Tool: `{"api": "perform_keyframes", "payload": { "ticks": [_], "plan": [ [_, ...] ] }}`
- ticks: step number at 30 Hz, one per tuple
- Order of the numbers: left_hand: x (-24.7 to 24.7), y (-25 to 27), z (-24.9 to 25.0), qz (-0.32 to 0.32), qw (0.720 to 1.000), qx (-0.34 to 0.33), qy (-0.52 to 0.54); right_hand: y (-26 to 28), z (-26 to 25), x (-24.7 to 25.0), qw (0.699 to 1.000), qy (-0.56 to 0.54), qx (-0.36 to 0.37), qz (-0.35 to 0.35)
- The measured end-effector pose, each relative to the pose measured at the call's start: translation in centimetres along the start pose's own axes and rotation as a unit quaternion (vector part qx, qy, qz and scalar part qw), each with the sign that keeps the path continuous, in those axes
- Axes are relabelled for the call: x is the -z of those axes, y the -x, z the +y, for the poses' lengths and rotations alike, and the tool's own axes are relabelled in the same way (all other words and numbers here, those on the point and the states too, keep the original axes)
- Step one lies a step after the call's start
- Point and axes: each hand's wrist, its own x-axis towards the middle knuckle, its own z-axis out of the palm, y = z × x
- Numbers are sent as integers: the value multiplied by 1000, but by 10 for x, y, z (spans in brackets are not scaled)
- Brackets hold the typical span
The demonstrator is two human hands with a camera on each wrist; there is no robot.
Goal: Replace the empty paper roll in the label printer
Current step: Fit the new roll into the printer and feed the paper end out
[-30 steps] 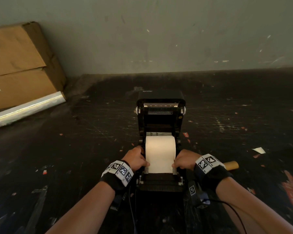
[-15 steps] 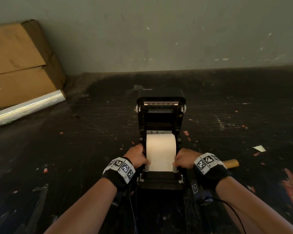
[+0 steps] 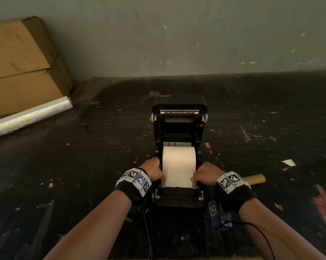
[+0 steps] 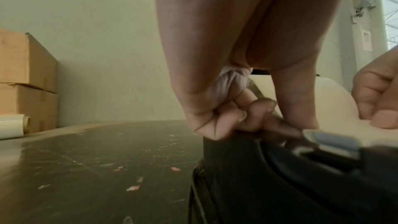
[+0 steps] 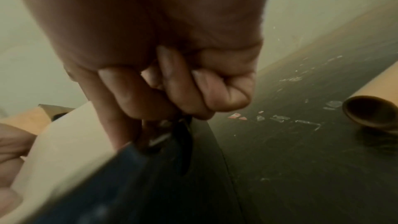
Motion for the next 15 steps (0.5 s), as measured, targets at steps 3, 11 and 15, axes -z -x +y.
{"api": "perform_keyframes", "payload": {
  "ticks": [3, 11, 15],
  "plan": [
    [-2, -4, -6, 0, 1000, -7, 17, 0, -8, 6, 999, 34, -26, -25],
    [-4, -3, -4, 20, 1000, 4, -6, -3, -17, 10, 996, 62, -51, -39],
    [-1, -4, -1, 5, 1000, 17, -20, -1, -8, 7, 999, -2, -39, -18]
  ]
}}
